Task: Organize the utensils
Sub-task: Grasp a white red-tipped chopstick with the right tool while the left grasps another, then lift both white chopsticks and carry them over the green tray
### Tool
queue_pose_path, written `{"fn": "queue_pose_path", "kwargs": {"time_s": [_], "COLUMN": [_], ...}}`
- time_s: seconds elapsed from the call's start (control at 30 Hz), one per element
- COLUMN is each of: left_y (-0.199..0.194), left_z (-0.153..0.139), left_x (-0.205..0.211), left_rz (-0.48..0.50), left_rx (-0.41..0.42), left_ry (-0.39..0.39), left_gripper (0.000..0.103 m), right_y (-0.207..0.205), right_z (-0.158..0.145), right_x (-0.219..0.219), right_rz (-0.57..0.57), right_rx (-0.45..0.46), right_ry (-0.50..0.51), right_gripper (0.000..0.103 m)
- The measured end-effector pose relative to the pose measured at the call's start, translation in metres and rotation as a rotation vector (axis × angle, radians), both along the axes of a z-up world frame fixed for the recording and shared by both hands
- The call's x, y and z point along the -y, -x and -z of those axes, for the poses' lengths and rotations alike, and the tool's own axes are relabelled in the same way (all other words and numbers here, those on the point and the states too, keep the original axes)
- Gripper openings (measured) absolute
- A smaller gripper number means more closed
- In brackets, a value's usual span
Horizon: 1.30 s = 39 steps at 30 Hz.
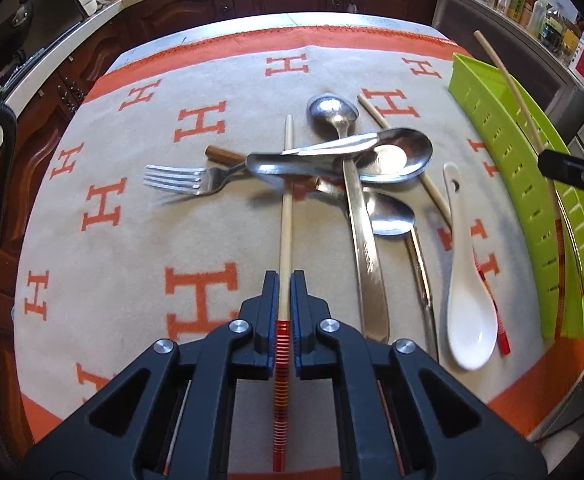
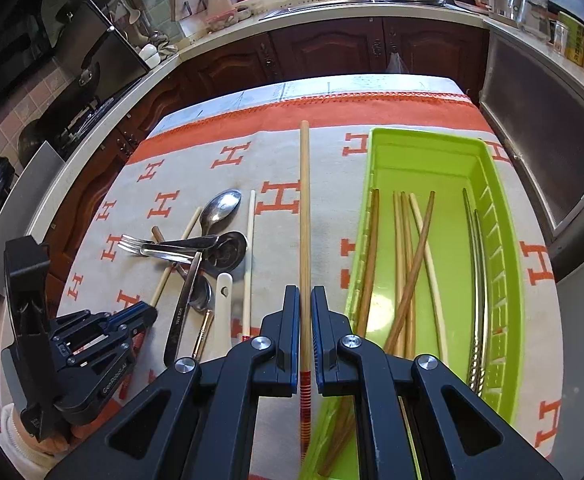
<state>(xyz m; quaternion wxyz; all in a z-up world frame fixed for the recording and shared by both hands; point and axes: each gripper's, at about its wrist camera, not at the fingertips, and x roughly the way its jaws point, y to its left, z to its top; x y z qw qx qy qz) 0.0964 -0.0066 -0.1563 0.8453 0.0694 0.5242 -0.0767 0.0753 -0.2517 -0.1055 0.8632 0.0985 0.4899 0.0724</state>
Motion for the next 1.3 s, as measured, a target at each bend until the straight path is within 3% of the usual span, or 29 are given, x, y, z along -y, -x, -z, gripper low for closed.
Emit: {"fn": "queue_pose_path", "kwargs": {"time_s": [0.27, 0.63, 0.97, 1.13, 1.3], "left_y": [0.041, 0.082, 0.037, 0.007, -0.010], "left_z": [-0.007, -0.074, -0.128, -0.130, -0.121], "left_x": [-0.025, -0.026, 0.055, 0.123, 0.164], "left_rz": [0.034, 0.084, 0.164, 0.212, 0.226], "left_rx": [-0.070, 0.018, 0.114, 0.095, 0.066], "left_ry": [0.000, 0.085, 0.250, 0.308, 0.337], "left_gripper": [0.004, 0.003, 0.003, 0.004, 0.004], "right_y": [0.009, 0.031, 0.057, 0.077, 0.106], "right_z": [0.001, -0.026, -0.061, -0.085, -0.111], "right_x": [0.017, 0.044, 0.082, 0.106, 0.131], "right_rz": [0.026, 0.055, 0.096, 0.121, 0.161], "right_rx": [0.003, 0.071, 0.137, 0.188, 0.247], "right_ry": [-0.064, -0.179, -0.186, -0.187, -0.151], "right_gripper": [0.006, 0.006, 0.006, 0.006, 0.005]}}
